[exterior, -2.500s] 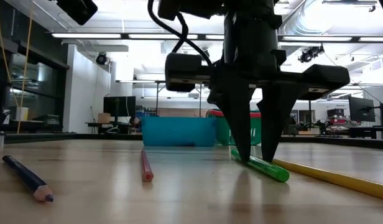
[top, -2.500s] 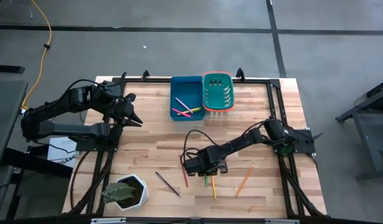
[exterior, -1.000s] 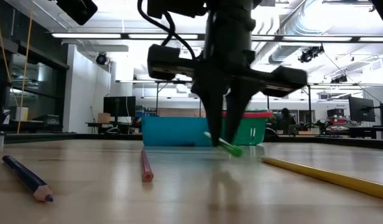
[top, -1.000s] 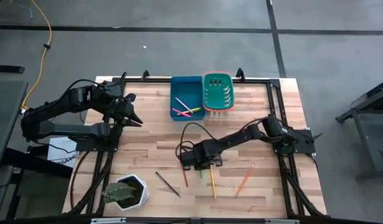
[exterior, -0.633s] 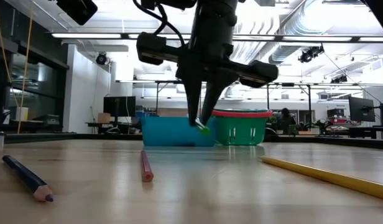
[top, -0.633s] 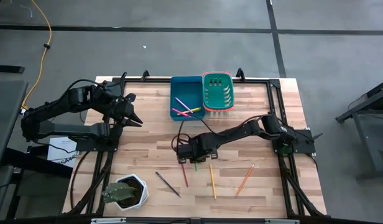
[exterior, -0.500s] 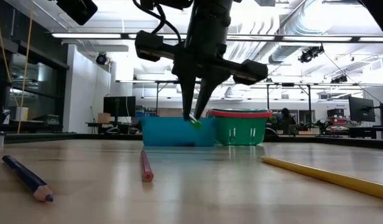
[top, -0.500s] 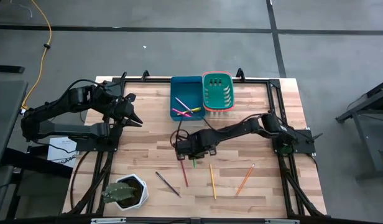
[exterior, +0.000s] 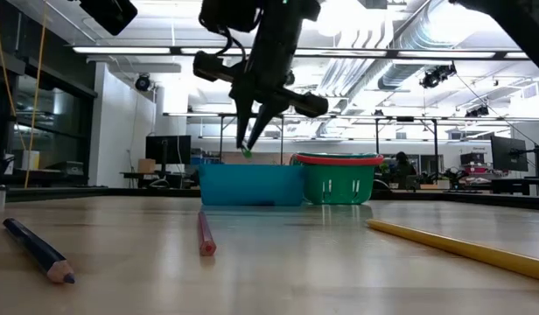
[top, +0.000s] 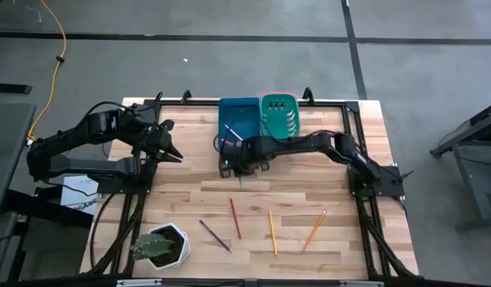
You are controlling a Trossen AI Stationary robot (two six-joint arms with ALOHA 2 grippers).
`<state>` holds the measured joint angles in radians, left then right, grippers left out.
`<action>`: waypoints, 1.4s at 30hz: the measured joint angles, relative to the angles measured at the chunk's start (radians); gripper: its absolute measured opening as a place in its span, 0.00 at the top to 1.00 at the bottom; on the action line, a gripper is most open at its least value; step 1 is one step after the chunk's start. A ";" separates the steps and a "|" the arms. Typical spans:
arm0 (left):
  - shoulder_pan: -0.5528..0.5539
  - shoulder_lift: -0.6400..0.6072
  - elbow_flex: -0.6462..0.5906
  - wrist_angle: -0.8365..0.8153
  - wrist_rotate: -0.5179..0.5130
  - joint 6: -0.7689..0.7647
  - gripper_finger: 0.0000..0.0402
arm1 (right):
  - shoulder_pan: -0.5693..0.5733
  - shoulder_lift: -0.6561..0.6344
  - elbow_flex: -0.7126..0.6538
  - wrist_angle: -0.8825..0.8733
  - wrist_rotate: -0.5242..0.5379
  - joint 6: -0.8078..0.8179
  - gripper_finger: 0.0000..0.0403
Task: Sort pens & pencils
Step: Put the green pen into the blue bin, then put the orange pencil into the green bin
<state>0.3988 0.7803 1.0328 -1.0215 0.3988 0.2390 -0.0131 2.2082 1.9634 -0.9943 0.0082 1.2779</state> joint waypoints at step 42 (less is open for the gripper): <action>0.000 0.001 0.000 0.002 -0.042 0.009 0.87 | -0.374 0.000 0.117 0.126 -0.178 -0.415 0.68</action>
<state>0.3988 0.7815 1.0328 -1.0194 0.3565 0.2479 -0.3869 2.2082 2.0808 -0.8686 -0.1700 0.8632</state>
